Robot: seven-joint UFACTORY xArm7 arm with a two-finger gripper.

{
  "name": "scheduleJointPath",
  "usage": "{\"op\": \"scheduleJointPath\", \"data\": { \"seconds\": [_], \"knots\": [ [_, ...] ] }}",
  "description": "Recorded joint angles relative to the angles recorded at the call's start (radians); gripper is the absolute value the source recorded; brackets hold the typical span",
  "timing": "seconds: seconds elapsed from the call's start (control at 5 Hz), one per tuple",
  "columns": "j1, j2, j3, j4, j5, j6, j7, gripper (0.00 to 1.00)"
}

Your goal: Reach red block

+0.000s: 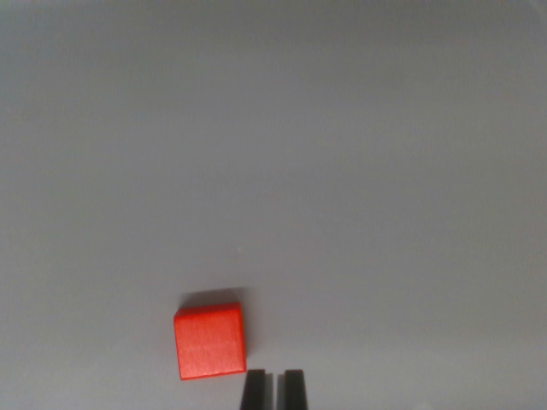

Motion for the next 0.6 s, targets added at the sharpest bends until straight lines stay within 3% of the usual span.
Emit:
{"op": "scheduleJointPath", "data": {
  "seconds": [0.2, 0.4, 0.6],
  "knots": [
    [0.0034, 0.010, 0.002, -0.035, -0.0009, -0.045, 0.006, 0.00],
    [0.0034, 0.010, 0.002, -0.035, -0.0009, -0.045, 0.006, 0.00],
    [0.0070, 0.021, 0.005, -0.071, -0.0018, -0.091, 0.011, 0.00]
  ]
}}
